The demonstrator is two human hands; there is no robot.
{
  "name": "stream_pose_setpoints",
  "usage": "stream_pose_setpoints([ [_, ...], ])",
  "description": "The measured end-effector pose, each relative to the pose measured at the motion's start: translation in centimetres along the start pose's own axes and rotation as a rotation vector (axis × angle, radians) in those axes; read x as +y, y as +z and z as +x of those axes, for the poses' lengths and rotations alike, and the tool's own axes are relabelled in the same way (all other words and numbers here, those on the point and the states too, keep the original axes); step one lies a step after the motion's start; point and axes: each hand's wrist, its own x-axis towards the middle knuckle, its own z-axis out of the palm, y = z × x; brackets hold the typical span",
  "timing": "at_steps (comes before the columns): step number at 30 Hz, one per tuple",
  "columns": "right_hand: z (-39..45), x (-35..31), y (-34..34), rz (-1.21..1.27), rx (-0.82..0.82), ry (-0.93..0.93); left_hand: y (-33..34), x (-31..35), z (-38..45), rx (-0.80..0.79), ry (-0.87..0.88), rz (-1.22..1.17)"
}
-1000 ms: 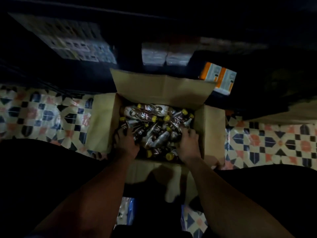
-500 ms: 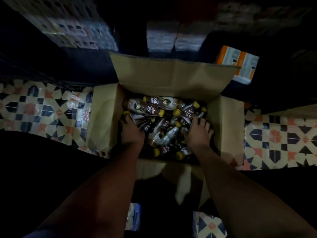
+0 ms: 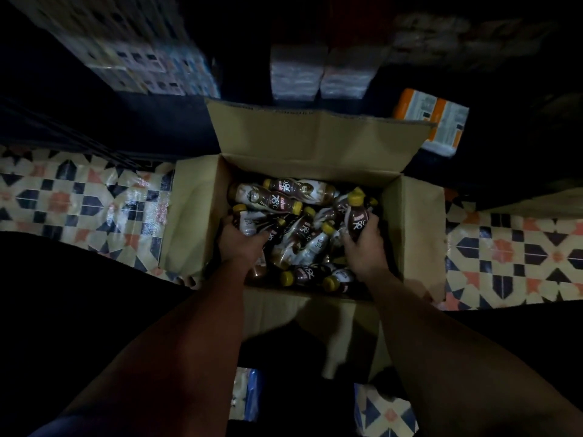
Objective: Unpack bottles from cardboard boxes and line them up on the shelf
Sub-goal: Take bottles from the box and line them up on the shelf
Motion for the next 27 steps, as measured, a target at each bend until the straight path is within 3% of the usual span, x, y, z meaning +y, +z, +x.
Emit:
stream_pose_setpoints([
  [9, -3.7, -3.1, -2.1, 0.453, -0.048, 0.166, -1.0, 3.7, -4.5, -0.107, 0.14, -0.032],
  [22, -6.1, -9.2, -4.2, 0.453, -0.127, -0.006, -0.9, 11.0, -9.7, -0.369, 0.4, -0.132],
  [27, -9.5, -14.6, -7.7, 0.469, -0.128, -0.107, -4.4, 16.1, -13.4, -0.393, 0.447, -0.18],
])
